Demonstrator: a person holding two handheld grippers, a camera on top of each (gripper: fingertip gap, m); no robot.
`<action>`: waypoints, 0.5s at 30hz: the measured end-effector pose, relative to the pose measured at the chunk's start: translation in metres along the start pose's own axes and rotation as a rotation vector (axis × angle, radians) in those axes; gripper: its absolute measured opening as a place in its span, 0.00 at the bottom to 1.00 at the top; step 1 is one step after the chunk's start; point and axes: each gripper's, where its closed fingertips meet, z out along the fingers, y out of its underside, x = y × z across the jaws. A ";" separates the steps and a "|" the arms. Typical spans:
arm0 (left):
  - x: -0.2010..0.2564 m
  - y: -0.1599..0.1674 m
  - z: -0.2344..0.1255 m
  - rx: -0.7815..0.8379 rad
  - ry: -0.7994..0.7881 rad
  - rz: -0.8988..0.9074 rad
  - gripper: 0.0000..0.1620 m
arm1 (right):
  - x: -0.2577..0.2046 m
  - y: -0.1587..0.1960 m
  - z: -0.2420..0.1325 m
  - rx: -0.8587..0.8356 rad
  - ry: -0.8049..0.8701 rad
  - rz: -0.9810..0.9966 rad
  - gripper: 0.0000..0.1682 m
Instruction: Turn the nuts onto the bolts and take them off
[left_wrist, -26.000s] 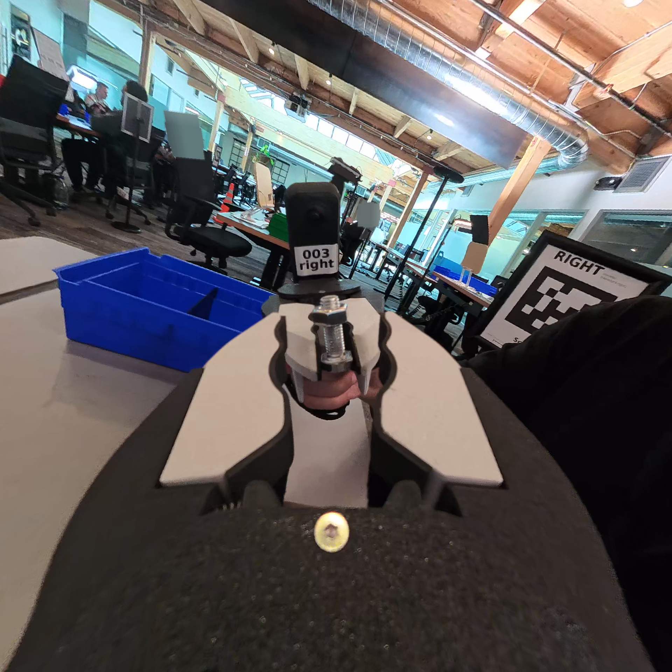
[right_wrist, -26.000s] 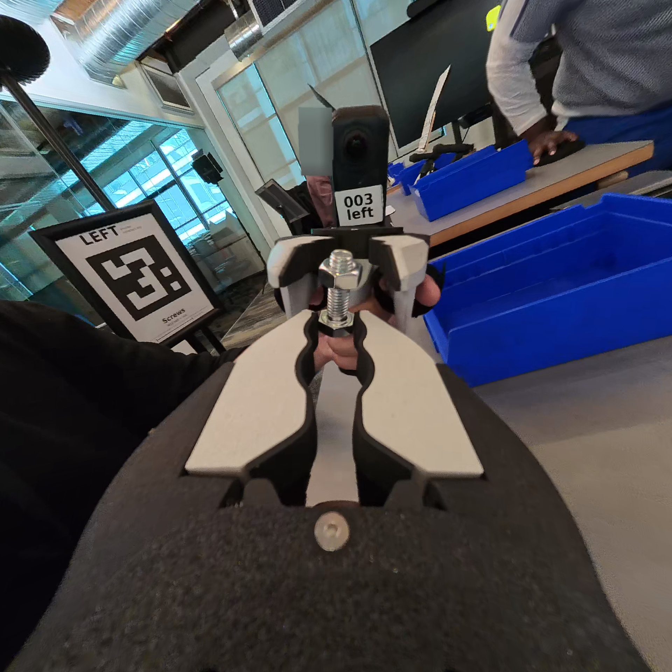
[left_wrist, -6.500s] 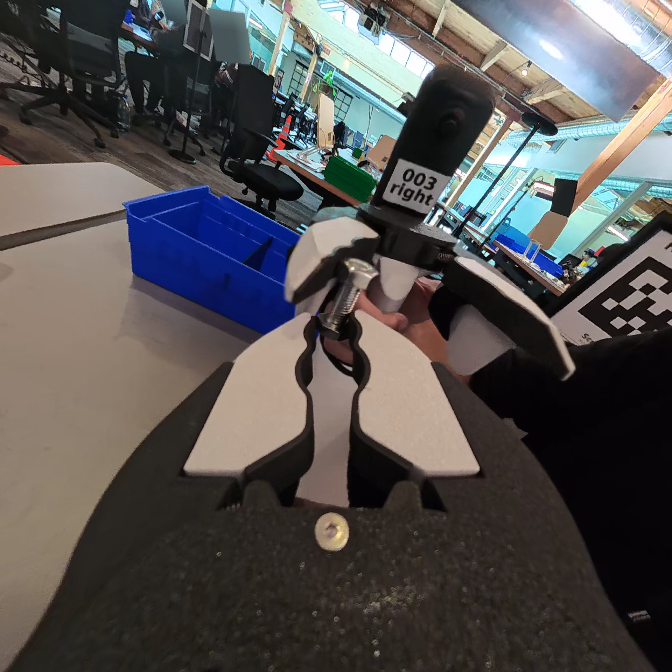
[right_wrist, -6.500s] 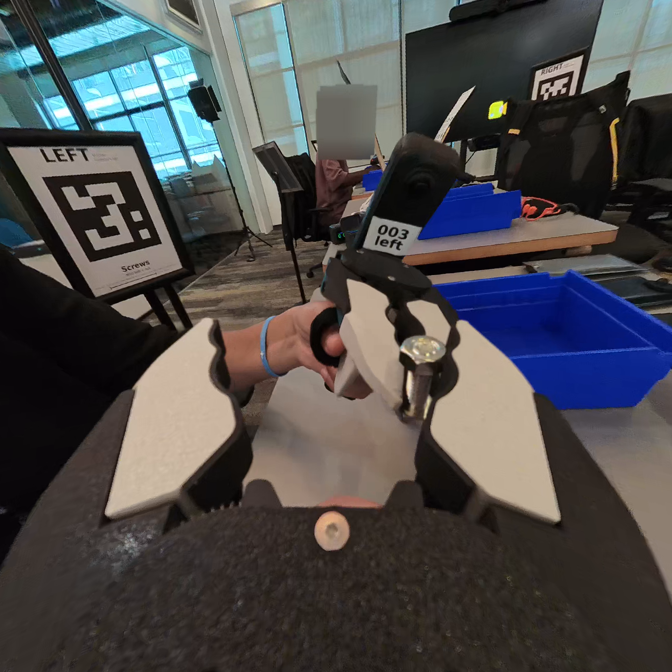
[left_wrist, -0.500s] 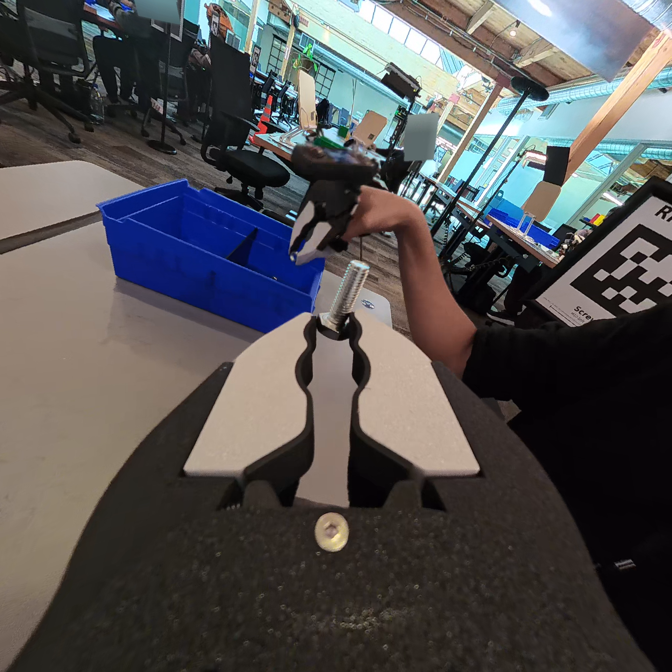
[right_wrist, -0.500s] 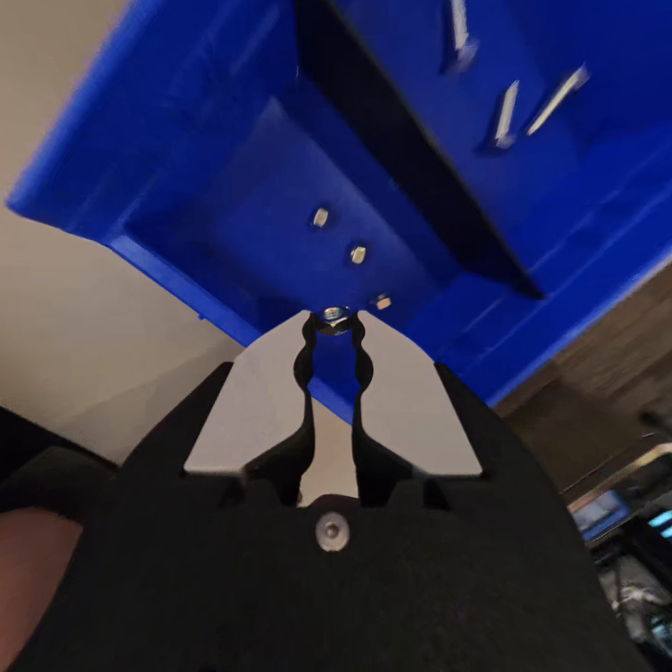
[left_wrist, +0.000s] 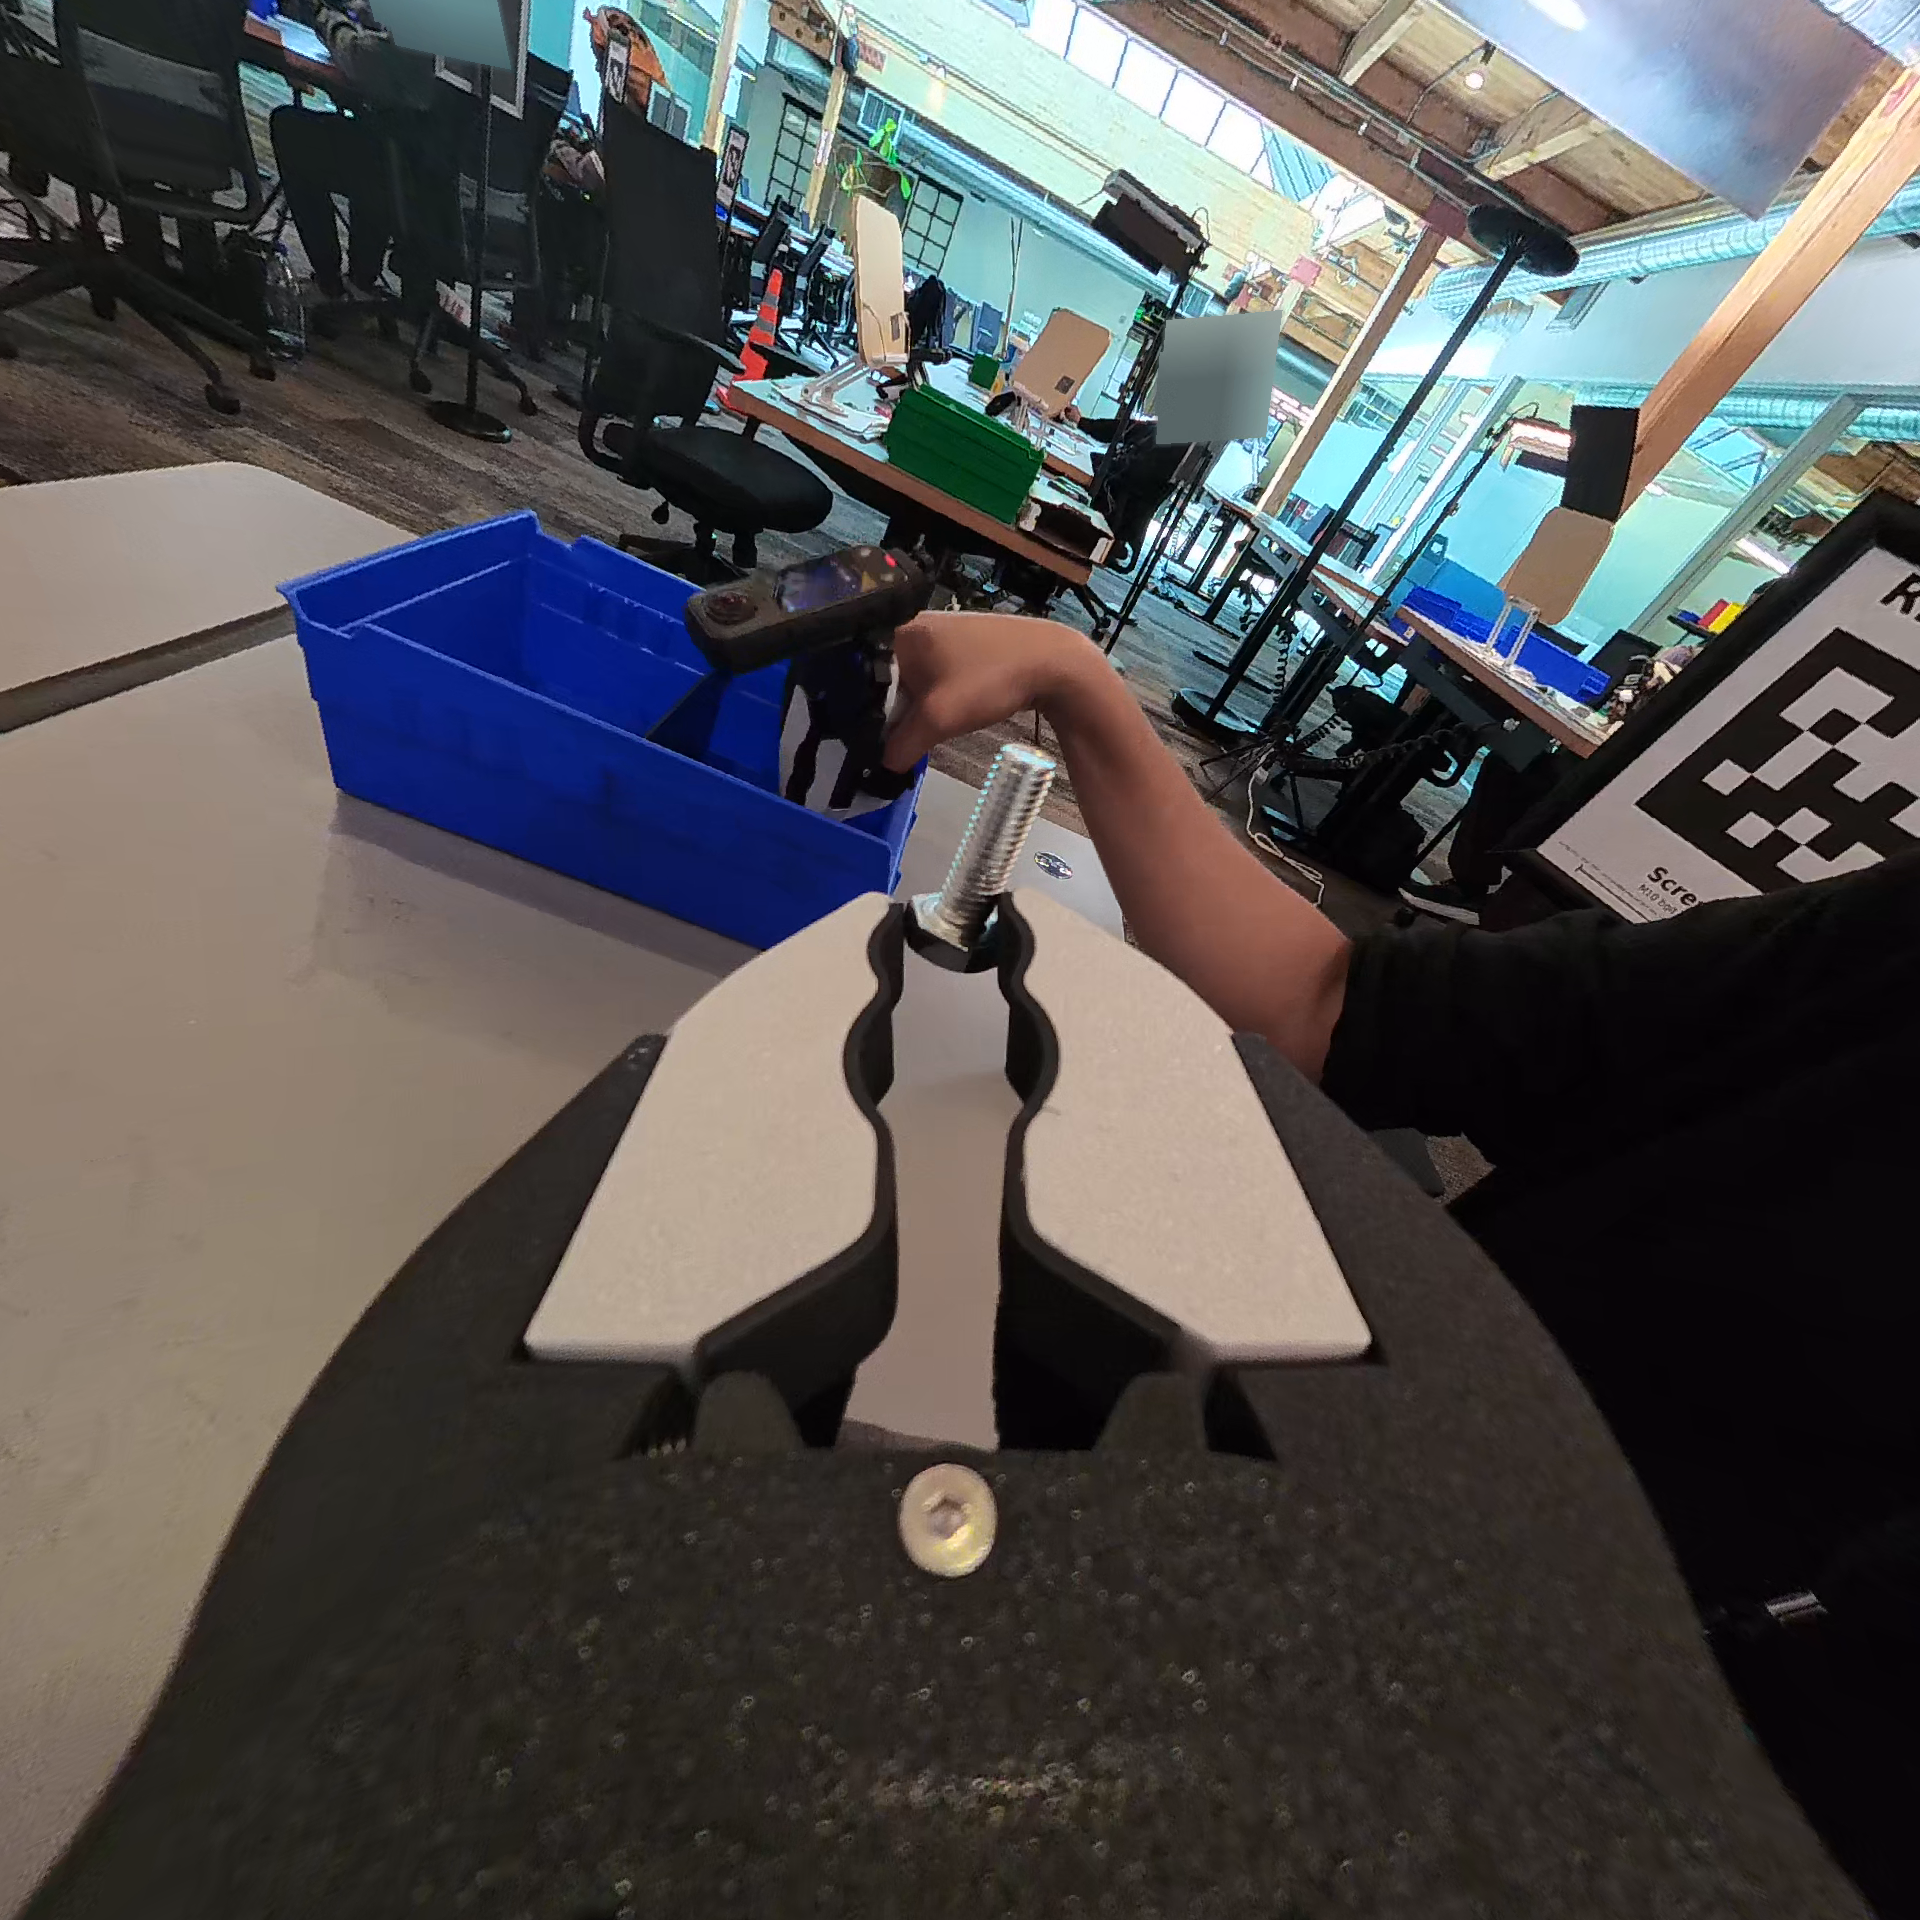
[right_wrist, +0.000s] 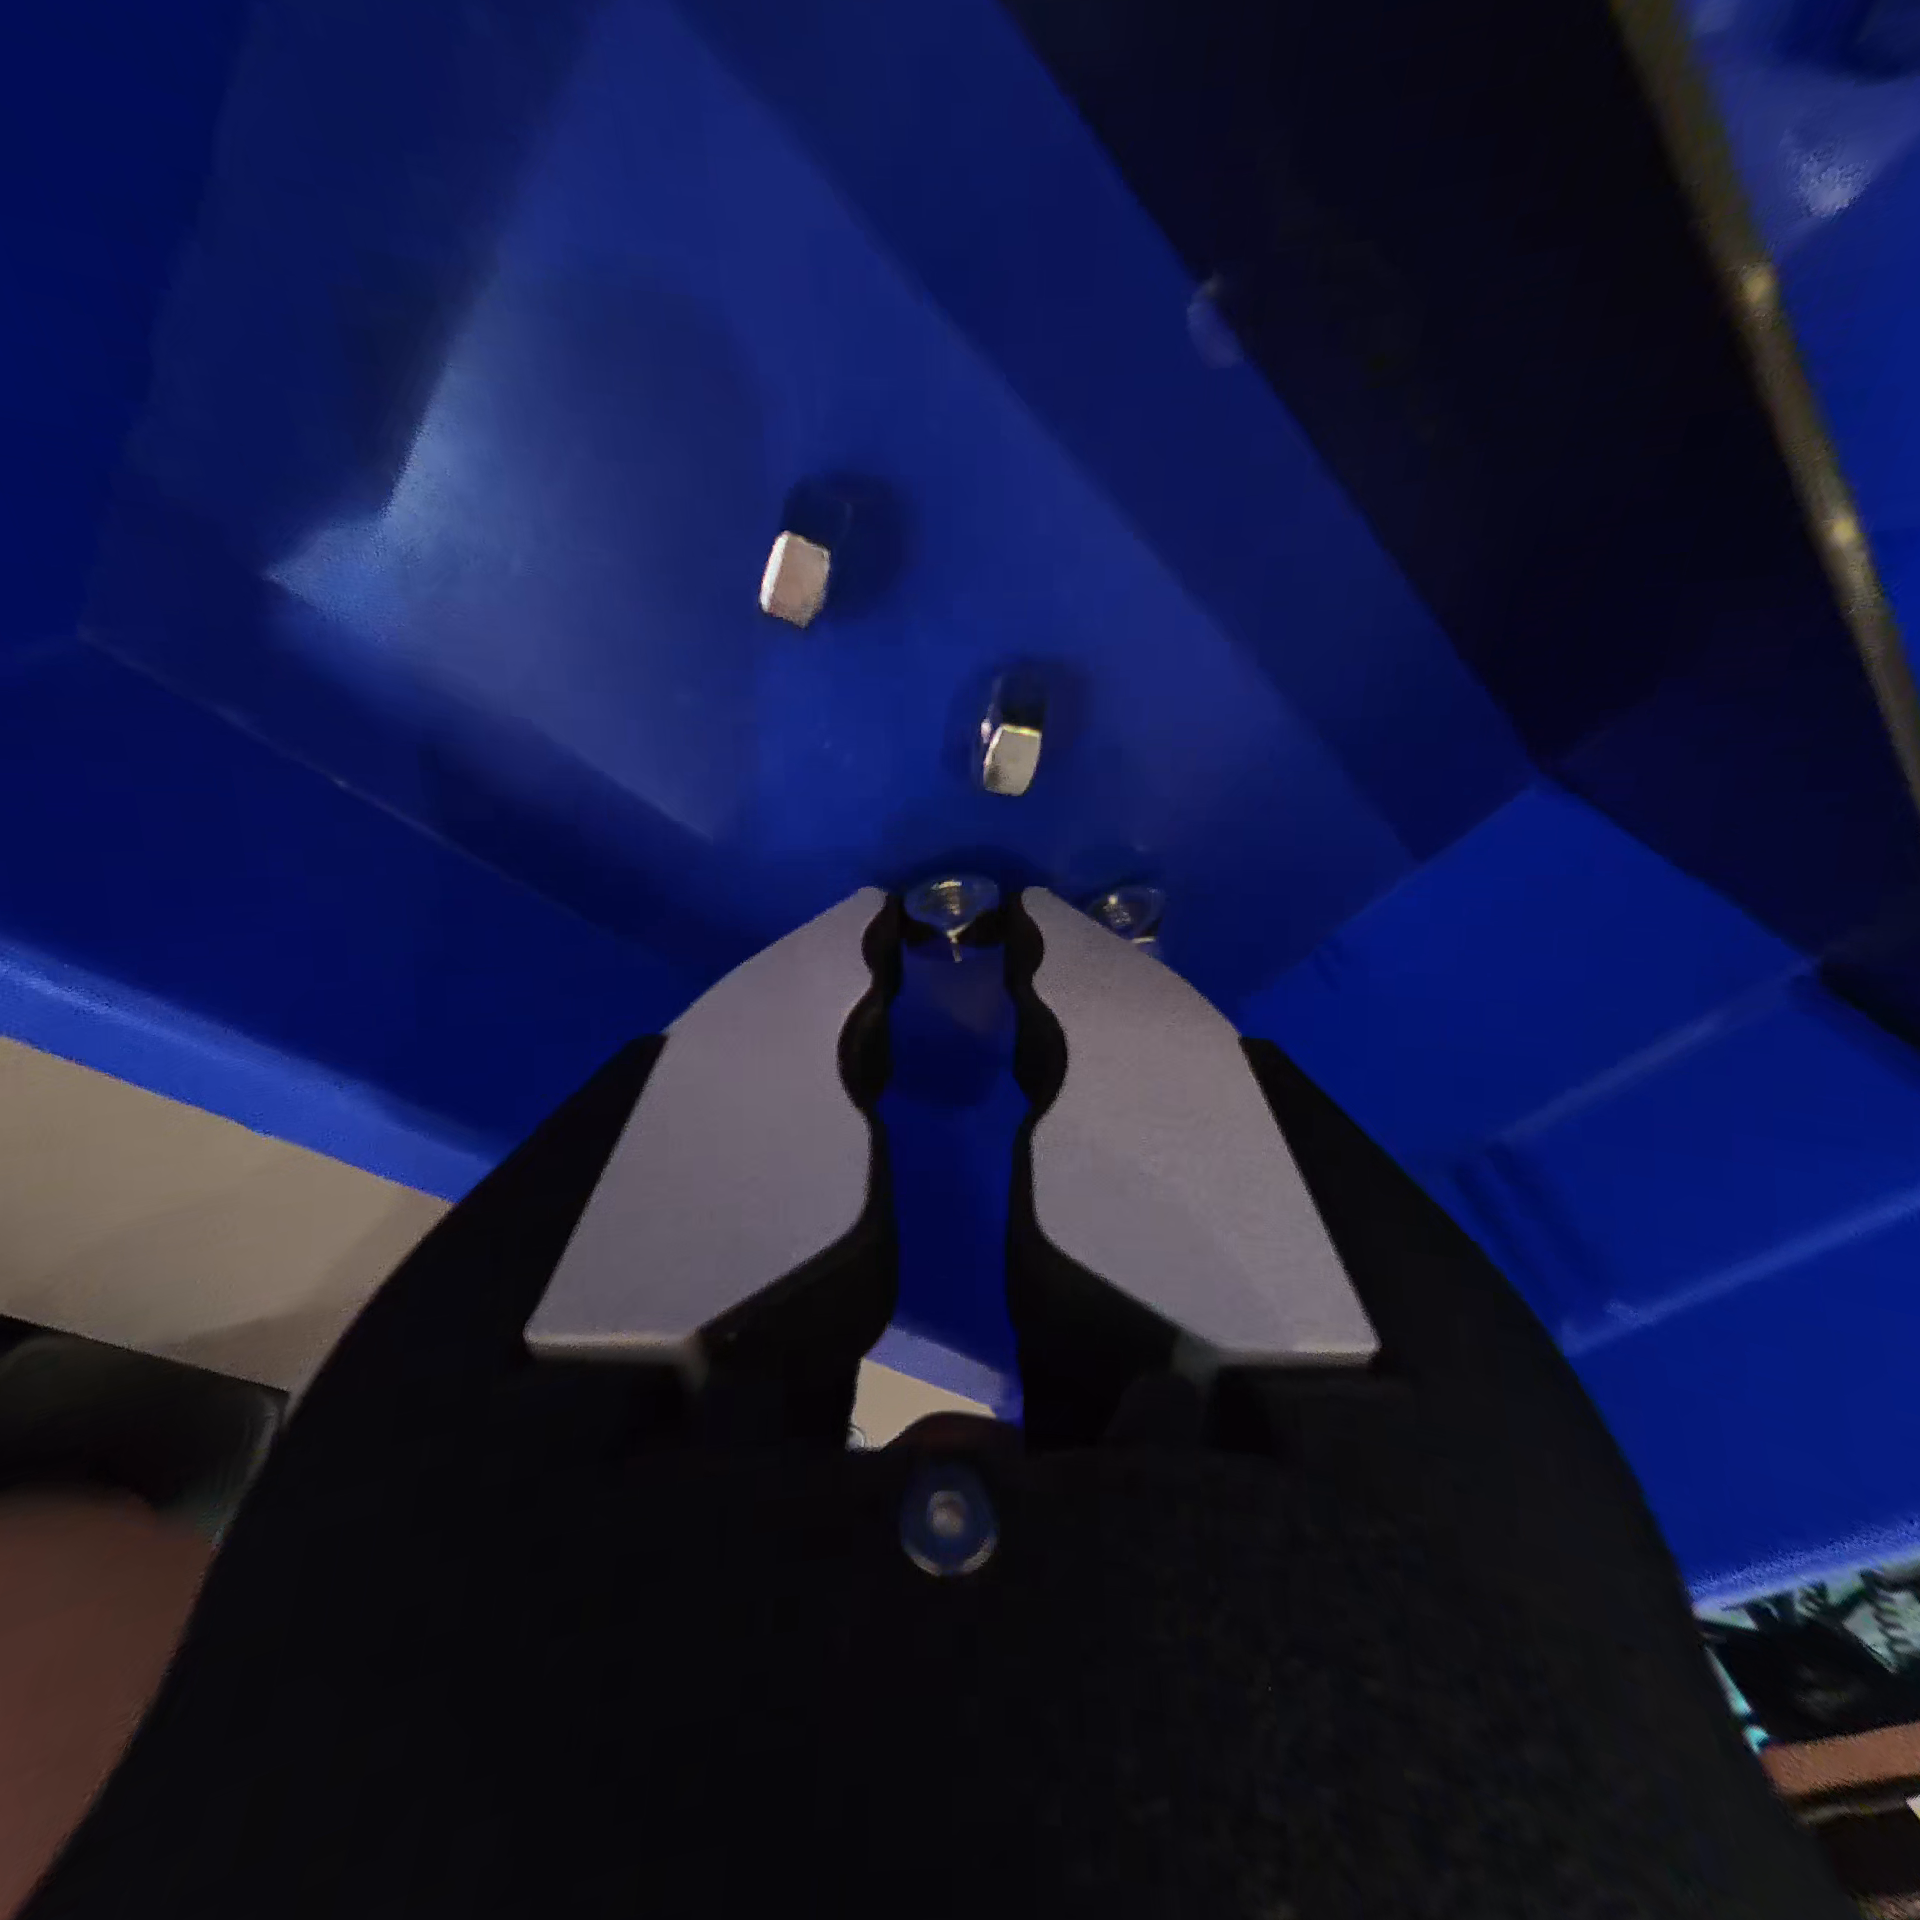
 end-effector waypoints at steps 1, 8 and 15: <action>0.000 0.000 0.000 -0.002 0.000 0.001 0.10 | 0.000 0.000 0.001 -0.005 0.001 -0.001 0.12; -0.001 -0.001 -0.002 0.001 -0.006 0.002 0.10 | 0.013 -0.008 -0.021 0.118 0.052 0.034 0.25; -0.004 -0.004 -0.008 0.015 -0.015 0.003 0.10 | -0.021 -0.076 -0.166 0.862 0.057 -0.088 0.38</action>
